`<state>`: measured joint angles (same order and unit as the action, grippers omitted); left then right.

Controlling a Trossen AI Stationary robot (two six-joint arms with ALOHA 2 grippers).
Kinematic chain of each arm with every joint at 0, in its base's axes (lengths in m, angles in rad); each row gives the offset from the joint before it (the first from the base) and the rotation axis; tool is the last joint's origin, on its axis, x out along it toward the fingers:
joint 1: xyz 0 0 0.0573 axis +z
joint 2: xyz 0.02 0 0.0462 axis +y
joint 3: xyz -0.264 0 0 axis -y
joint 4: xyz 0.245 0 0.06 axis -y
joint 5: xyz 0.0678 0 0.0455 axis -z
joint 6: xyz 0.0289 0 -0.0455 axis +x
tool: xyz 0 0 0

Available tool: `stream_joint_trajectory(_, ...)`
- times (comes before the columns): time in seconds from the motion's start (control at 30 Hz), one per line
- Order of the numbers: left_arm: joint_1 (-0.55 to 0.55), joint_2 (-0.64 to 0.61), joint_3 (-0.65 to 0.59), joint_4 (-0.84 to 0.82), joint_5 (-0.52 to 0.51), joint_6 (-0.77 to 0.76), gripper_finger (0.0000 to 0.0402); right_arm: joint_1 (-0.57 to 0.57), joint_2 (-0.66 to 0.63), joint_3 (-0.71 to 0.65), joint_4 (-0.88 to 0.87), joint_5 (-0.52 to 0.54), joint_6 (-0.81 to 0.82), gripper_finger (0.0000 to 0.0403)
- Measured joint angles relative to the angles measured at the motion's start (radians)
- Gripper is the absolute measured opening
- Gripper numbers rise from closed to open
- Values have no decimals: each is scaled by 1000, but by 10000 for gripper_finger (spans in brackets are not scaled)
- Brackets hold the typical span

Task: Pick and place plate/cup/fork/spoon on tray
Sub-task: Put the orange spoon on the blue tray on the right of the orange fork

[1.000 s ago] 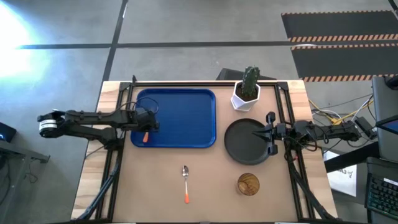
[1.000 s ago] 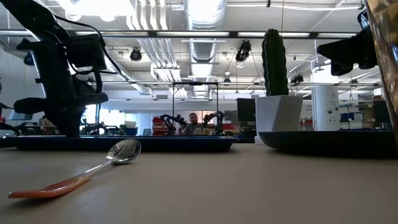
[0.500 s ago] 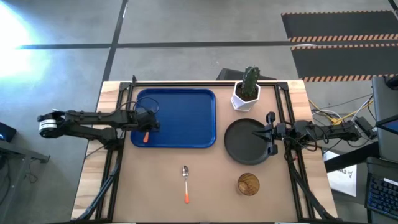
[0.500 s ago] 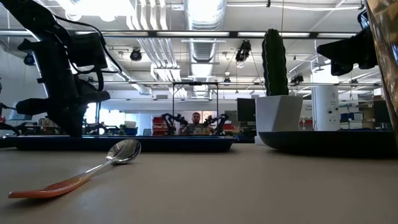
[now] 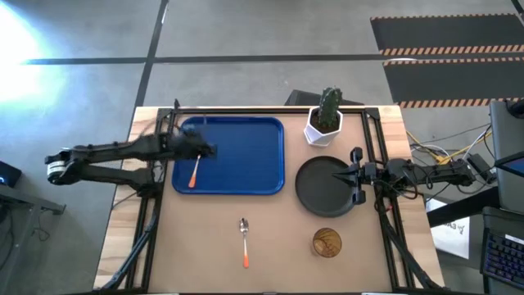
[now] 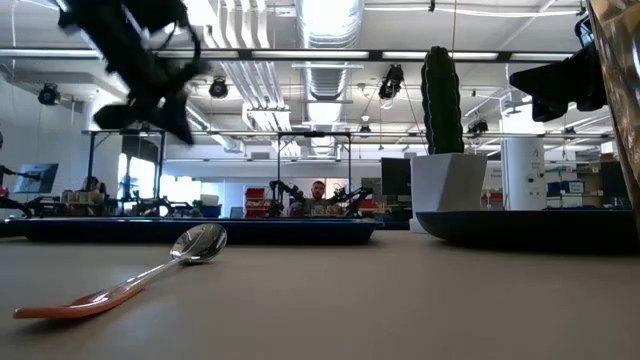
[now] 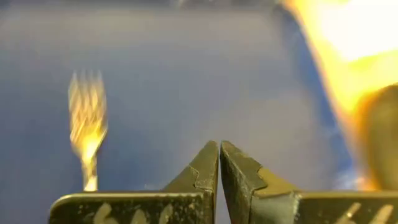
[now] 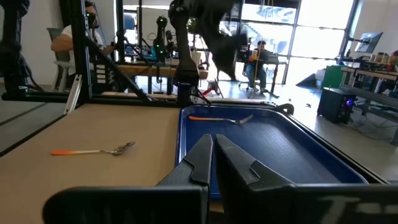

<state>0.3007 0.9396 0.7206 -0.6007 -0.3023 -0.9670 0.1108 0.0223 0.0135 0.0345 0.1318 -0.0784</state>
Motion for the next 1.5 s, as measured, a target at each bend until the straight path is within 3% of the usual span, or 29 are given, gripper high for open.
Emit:
stream_joint_trajectory(0.23,-89,-63,254,220,-74,373,0,0,0,0,0,0,0,9)
stream_joint_trajectory(0.43,-231,-94,323,416,-66,619,0,0,0,0,0,0,0,9)
stream_joint_trajectory(0.93,-495,-7,321,690,-31,871,0,0,0,0,0,0,-2,9)
stream_joint_trajectory(1.3,-572,-3,317,705,-29,878,0,0,0,0,1,0,7,9)
stream_joint_trajectory(1.4,-586,-12,317,705,-8,878,0,0,0,0,22,3,79,9)
stream_joint_trajectory(1.5,-603,-28,316,703,19,879,0,0,-1,0,99,3,268,9)
